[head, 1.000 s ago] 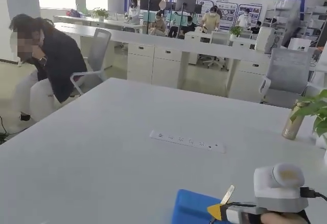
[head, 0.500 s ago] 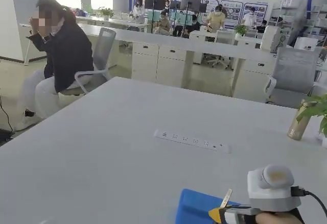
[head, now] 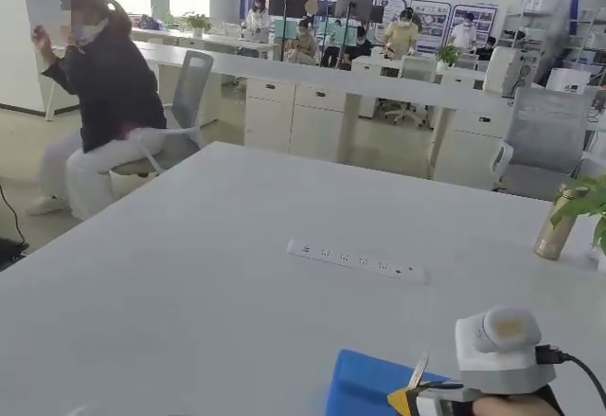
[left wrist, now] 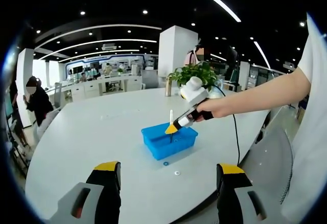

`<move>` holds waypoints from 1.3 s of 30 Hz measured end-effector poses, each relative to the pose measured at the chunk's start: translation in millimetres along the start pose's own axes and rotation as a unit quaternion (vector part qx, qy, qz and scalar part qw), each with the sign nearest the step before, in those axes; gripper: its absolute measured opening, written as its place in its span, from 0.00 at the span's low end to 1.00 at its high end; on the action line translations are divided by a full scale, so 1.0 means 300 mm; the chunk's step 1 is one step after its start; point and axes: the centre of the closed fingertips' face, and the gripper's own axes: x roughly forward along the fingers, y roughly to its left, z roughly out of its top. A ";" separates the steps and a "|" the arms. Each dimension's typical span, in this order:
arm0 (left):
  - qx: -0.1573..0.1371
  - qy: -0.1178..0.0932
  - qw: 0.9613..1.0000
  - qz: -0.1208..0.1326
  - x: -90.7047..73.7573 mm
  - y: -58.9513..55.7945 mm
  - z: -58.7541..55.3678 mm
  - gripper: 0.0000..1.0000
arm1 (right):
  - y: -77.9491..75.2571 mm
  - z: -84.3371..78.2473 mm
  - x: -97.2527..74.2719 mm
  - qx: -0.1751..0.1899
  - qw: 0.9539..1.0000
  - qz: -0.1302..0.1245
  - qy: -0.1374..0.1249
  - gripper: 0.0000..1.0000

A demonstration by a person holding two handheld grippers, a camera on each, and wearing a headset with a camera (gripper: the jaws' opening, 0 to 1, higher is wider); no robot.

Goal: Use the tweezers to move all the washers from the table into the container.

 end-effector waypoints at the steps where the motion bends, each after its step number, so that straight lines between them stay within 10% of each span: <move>1: 0.001 0.001 1.000 -0.001 0.001 -0.002 0.000 0.77 | 0.000 0.000 -0.002 0.000 1.000 0.000 0.000 0.04; 15: 0.004 0.000 1.000 -0.005 0.007 -0.011 0.002 0.77 | 0.008 0.006 -0.030 -0.001 1.000 0.001 -0.011 0.04; 39: 0.012 0.001 1.000 -0.014 0.014 -0.025 0.001 0.76 | 0.173 0.065 -0.155 -0.023 0.996 0.037 -0.082 0.04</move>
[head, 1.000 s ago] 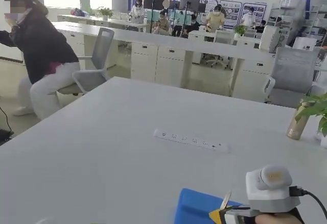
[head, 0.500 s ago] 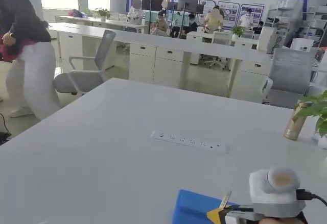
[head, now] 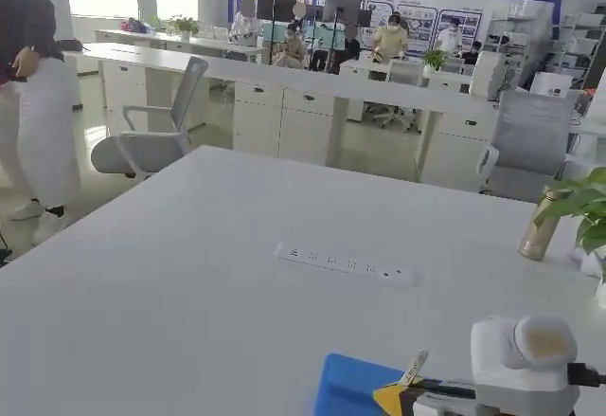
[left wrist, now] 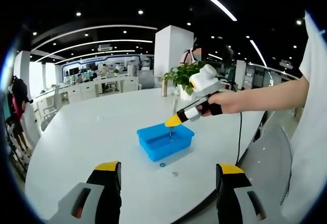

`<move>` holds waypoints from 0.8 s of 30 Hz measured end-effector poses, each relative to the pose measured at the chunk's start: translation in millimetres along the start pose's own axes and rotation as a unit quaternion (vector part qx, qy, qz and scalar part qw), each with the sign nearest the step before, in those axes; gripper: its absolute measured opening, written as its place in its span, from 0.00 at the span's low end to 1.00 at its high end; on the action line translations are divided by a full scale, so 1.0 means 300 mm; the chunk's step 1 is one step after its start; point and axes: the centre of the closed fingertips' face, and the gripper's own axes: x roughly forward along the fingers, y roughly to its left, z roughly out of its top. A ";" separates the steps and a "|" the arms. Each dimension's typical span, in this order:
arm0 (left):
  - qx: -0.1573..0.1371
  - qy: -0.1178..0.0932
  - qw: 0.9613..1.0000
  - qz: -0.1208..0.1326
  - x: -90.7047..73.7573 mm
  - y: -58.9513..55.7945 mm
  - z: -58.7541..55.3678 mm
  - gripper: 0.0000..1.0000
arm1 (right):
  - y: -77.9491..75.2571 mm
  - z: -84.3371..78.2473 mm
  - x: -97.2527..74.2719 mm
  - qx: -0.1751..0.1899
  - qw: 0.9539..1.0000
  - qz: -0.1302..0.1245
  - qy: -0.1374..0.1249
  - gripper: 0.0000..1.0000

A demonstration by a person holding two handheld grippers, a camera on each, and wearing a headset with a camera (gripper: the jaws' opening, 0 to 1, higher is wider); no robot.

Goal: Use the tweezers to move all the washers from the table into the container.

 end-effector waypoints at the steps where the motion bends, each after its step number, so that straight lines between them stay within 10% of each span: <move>1: 0.000 0.001 1.000 0.002 -0.002 0.002 -0.002 0.76 | 0.011 0.001 -0.006 0.010 1.000 0.006 -0.005 0.04; 24: -0.003 0.002 1.000 -0.003 0.003 -0.002 -0.010 0.75 | 0.138 -0.096 0.026 0.039 0.998 0.053 0.014 0.04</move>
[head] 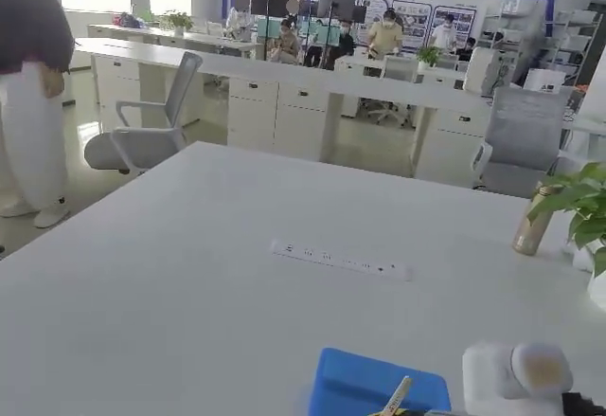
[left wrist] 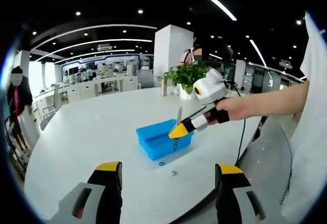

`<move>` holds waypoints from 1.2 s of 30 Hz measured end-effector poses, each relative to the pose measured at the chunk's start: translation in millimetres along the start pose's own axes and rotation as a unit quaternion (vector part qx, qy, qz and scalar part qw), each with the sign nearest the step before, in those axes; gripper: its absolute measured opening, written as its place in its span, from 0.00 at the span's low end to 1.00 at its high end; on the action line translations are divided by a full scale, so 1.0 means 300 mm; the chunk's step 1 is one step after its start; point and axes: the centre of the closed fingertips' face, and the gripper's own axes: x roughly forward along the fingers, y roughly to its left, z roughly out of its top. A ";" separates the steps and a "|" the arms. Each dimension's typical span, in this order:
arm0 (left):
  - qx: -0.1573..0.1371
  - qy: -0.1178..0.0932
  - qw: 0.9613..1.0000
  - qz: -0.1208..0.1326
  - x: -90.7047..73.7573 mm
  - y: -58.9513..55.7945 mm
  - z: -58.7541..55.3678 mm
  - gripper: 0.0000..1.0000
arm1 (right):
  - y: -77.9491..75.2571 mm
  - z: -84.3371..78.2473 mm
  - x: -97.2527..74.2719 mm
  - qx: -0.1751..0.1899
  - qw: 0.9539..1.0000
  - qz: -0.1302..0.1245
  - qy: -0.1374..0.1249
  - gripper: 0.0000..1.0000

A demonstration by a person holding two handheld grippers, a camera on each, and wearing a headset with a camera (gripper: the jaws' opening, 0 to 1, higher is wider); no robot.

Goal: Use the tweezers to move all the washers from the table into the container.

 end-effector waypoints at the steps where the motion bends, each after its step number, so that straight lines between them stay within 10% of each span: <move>1: -0.001 -0.001 1.000 0.000 -0.001 0.000 0.000 0.75 | 0.007 -0.012 0.009 0.002 1.000 0.003 0.004 0.04; 36: 0.000 0.003 1.000 0.005 -0.014 0.009 -0.007 0.73 | 0.078 -0.152 0.124 -0.025 0.996 0.033 0.080 0.04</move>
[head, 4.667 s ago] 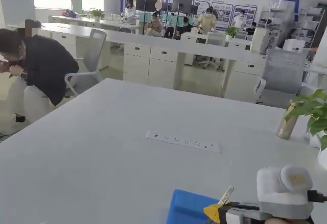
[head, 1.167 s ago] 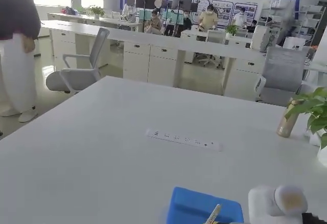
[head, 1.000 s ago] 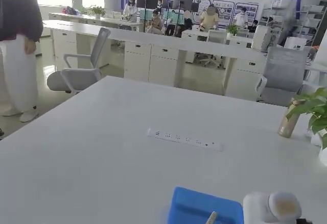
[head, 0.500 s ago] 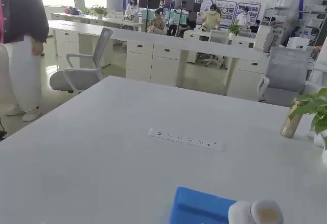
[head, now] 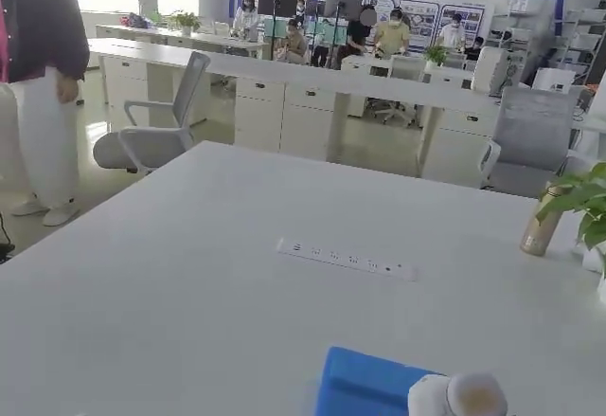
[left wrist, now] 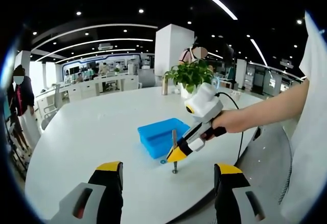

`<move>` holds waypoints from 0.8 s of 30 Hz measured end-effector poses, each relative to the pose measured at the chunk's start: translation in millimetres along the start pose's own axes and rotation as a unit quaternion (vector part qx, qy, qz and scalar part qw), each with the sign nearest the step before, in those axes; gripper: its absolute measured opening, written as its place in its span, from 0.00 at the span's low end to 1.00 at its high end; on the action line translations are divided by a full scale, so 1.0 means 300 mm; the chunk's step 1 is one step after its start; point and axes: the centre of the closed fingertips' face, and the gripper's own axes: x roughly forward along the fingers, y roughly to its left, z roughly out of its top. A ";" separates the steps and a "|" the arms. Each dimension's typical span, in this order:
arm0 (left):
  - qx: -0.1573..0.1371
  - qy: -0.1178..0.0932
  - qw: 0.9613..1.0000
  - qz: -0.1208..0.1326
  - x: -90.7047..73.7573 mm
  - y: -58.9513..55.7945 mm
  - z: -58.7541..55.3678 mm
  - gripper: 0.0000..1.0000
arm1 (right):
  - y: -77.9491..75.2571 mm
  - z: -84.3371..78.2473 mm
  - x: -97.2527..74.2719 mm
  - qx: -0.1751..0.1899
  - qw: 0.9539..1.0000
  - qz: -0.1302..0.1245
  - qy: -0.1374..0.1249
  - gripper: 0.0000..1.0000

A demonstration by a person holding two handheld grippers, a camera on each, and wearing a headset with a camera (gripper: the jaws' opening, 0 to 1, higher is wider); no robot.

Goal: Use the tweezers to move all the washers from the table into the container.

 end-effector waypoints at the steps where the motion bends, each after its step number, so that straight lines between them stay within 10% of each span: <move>1: 0.000 -0.001 1.000 0.000 -0.001 0.000 0.000 0.73 | 0.003 0.000 0.001 -0.004 1.000 -0.001 0.001 0.04; 24: 0.008 0.000 1.000 -0.008 0.011 -0.012 0.011 0.72 | 0.090 -0.033 0.019 -0.187 0.982 0.005 0.028 0.05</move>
